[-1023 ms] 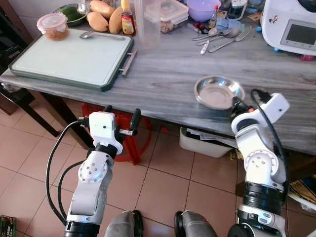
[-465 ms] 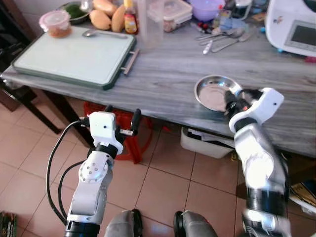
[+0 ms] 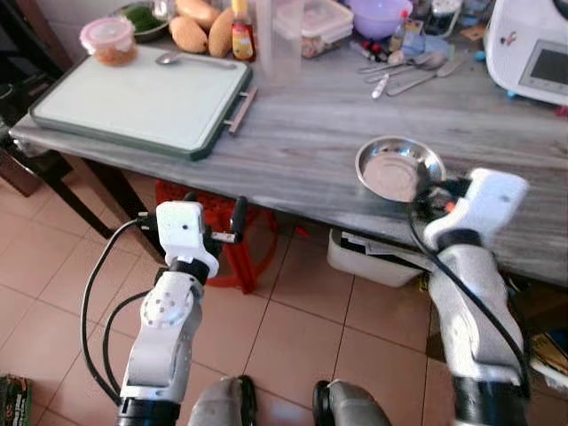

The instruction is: Setting the table

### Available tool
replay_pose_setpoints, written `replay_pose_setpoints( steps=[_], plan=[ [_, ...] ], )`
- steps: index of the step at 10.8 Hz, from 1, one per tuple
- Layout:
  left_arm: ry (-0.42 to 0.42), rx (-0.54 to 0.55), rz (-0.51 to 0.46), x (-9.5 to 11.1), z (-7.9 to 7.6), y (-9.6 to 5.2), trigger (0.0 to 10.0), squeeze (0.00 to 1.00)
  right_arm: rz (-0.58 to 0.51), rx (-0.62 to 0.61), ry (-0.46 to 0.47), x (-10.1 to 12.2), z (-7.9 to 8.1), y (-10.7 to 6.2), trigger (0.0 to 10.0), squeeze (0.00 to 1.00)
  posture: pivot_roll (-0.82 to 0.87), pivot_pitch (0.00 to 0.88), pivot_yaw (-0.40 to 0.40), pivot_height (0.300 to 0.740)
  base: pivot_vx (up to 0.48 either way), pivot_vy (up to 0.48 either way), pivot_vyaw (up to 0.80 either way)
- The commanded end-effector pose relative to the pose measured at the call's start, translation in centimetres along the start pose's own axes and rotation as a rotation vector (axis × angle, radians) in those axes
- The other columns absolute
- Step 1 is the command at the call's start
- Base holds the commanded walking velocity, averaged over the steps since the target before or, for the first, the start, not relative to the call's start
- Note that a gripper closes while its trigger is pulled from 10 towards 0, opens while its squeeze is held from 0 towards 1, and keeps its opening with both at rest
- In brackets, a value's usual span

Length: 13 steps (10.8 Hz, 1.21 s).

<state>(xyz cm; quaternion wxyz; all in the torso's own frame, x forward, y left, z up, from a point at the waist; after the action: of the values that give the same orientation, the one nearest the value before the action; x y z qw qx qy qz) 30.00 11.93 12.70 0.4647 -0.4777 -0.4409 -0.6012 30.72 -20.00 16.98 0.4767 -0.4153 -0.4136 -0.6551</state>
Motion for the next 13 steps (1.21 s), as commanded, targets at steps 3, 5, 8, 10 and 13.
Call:
replay_pose_setpoints(
  steps=[3,5,8,10,13],
  plan=[
    [-0.001,0.018,0.005,0.2,0.2,0.2,10.0,0.0,-0.028,0.009,-0.096,-0.1,-0.5,-1.4,10.0,0.13,-0.07,0.119,0.028,0.74,0.0,0.0,0.0],
    [-0.003,0.024,0.007,0.2,0.1,0.3,10.0,0.0,-0.017,-0.003,-0.106,-0.7,-1.0,-2.2,10.0,0.0,-0.07,0.12,0.027,0.74,0.0,0.0,-0.62],
    [-0.006,0.032,0.015,0.0,0.2,0.4,10.0,0.0,-0.02,0.006,-0.149,-1.1,-1.3,-2.6,10.0,0.0,-0.07,0.119,0.022,0.74,-0.276,0.0,-0.13],
    [-0.008,0.038,0.012,0.0,0.3,0.5,10.0,0.0,0.001,0.007,-0.195,-1.5,-1.3,-2.3,10.0,0.0,-0.07,0.111,0.02,0.74,-0.281,0.0,0.0],
    [-0.007,0.042,0.021,-0.4,0.5,0.4,10.0,0.0,0.016,0.001,-0.158,-2.5,-1.4,-3.1,10.0,0.0,-0.08,0.092,0.028,0.74,-0.292,0.0,0.0]
  ],
)
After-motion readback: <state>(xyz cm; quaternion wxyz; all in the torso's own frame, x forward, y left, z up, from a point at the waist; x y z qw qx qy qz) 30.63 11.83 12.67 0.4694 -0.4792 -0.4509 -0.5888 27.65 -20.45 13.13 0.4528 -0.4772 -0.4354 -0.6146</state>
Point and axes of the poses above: a point about 5 cm out from each wrist's last joint towards the gripper, its own y axis pointing out of the wrist towards the gripper, its own x axis along the axis of the wrist's last joint, z = x × y, the point moved 3 cm from there along y, pointing out of the wrist towards the gripper, and after that the axes turned 14 degrees about y, right-handed, at the moved point
